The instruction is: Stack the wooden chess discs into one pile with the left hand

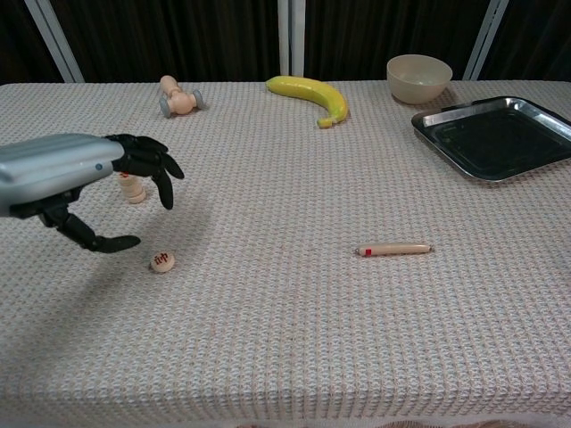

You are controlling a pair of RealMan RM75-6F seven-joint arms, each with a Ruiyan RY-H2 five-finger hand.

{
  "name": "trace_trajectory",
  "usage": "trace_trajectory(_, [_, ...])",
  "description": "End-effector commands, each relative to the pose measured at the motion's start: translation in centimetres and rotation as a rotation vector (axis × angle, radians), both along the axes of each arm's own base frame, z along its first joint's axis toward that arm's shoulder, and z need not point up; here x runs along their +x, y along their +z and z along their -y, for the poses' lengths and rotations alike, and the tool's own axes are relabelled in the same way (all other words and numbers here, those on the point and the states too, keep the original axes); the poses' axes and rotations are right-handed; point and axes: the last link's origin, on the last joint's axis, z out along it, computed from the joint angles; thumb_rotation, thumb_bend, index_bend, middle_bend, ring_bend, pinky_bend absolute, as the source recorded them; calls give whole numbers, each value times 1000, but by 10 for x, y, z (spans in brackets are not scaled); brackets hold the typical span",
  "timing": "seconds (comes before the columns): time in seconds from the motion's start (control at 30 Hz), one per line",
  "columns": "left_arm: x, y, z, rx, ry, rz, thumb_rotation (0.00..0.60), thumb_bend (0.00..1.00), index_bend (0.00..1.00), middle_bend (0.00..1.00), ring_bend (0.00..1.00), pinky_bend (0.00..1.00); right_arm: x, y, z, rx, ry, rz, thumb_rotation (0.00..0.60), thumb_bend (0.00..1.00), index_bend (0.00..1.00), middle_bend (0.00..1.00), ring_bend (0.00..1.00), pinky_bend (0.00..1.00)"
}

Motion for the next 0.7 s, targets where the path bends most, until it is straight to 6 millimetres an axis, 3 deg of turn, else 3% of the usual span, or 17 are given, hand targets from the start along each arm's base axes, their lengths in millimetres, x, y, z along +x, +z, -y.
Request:
trace_trajectory(0.03, [-4, -13, 10, -28, 0, -16, 600, 283, 358, 140, 0, 0, 1, 1, -1, -1, 2, 3, 600, 138, 0, 0, 0, 0])
trace_trajectory(0.4, [-12, -25, 7, -7, 2, 10, 600, 284, 347, 141, 0, 0, -1, 1, 0, -2, 1, 5, 600, 138, 0, 0, 0, 0])
trace_trajectory(0.7, [-16, -26, 4, -11, 16, 5, 600, 284, 423, 147, 0, 0, 0, 0, 0, -1, -1, 3, 600, 138, 0, 0, 0, 0])
